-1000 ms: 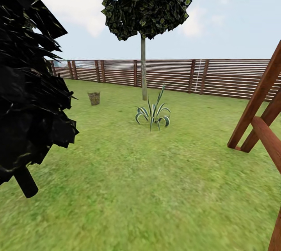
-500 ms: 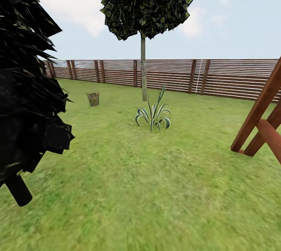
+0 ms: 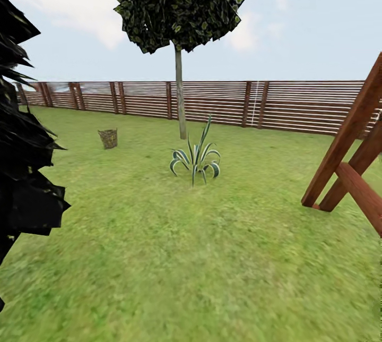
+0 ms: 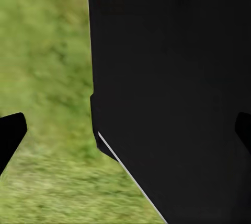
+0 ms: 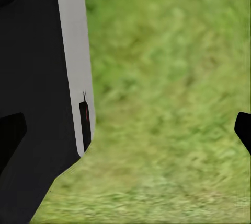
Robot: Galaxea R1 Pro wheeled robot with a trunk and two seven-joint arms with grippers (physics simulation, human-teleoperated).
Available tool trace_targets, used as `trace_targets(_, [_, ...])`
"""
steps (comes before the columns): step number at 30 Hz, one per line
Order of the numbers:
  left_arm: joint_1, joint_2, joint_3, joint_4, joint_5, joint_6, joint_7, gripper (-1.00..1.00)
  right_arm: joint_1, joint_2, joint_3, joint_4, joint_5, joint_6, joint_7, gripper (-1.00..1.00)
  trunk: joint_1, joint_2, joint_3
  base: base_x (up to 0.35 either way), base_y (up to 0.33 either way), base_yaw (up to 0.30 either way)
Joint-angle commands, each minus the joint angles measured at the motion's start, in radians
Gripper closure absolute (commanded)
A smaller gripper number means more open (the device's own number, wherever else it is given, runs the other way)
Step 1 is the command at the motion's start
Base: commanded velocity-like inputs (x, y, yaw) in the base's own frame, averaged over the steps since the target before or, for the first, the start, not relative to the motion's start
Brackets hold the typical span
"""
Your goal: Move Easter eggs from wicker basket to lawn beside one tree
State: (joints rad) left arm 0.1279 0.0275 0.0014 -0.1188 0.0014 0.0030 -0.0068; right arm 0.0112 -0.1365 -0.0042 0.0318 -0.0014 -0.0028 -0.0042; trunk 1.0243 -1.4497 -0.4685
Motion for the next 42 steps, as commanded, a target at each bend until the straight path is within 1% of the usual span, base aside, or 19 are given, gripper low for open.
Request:
trace_targets(1, [0.001, 0.000, 0.000, -0.002, 0.000, 0.000, -0.001, -1.00, 0.000, 0.000, -0.001, 0.000, 0.000, 0.000, 0.000, -1.00, 0.001, 0.000, -0.001, 0.345, 0.000, -0.238])
trace_targets(6, [0.001, 0.000, 0.000, -0.002, 0.000, 0.000, -0.001, -1.00, 0.000, 0.001, -0.002, 0.000, 0.000, 0.004, 0.000, -1.00, 0.001, 0.000, -0.001, 0.344, 0.000, -0.078])
trace_targets(23, [0.001, 0.000, 0.000, -0.002, 0.000, 0.000, 0.000, -1.00, 0.000, 0.000, -0.002, 0.000, -0.001, 0.004, 0.000, -1.00, 0.001, 0.000, -0.001, 0.345, -0.001, -0.002])
trace_targets(42, [0.001, 0.000, 0.000, -0.002, 0.000, 0.000, 0.001, -1.00, 0.000, -0.002, -0.002, 0.000, -0.002, 0.001, 0.000, -1.00, 0.001, 0.000, -0.001, 0.345, -0.101, 0.000])
